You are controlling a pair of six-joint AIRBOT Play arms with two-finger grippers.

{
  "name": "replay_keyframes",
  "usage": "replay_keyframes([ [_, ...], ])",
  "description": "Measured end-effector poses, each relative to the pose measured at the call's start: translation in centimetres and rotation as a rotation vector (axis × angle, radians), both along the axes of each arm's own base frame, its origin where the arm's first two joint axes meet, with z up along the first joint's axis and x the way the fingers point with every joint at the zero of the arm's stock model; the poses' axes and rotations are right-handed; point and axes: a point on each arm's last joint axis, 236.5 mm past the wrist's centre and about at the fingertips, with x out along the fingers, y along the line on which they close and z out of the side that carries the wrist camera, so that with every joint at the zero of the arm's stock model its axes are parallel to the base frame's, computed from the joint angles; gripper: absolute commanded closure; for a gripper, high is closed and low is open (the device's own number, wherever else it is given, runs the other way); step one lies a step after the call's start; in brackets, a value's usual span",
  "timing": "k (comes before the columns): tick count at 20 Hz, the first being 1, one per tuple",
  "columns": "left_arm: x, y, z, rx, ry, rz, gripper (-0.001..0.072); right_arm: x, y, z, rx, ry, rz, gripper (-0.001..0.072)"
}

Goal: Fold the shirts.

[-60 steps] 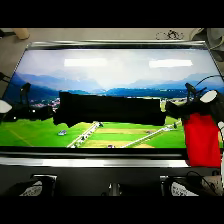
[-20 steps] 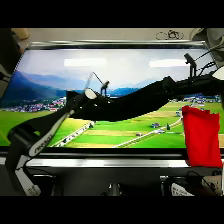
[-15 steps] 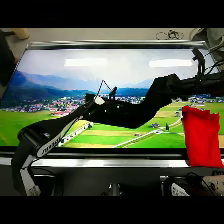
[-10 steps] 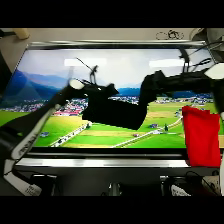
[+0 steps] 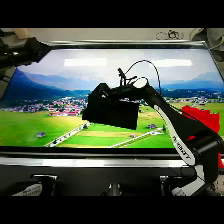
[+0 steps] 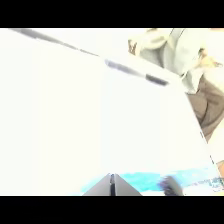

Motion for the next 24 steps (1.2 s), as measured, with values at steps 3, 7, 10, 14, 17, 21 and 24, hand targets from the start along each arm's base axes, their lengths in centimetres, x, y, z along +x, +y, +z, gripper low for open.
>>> replay_keyframes([
  [3,-1.8,1.4,1.3,0.046,-0.017,0.008,0.0680,1.2,-2.5,-0.4,-0.031,0.002,-0.008,0.0043],
  [7,-2.7,2.6,0.6,0.127,-0.004,0.020,0.0680,1.9,-14.0,-2.6,-0.311,0.020,-0.012,0.0061],
  [10,-2.9,3.0,0.2,0.162,0.006,0.022,0.0680,-0.9,-22.7,-7.8,-0.524,0.188,-0.013,0.0073],
  [14,-3.0,3.1,-0.2,0.182,0.014,0.020,0.0679,-3.8,-23.2,-12.3,-0.469,0.310,-0.008,0.0101],
  [17,-3.2,2.7,-0.4,0.188,0.019,0.007,0.0680,-3.8,-20.7,-13.9,-0.396,0.318,-0.021,0.0577],
  [21,-3.4,2.1,-0.5,0.190,0.022,-0.007,0.0680,-1.5,-18.5,-12.5,-0.300,0.255,-0.056,0.0694],
  [24,-3.3,2.1,-0.6,0.191,0.026,-0.009,0.0679,2.9,-21.0,-6.8,-0.226,0.125,-0.111,0.0695],
])
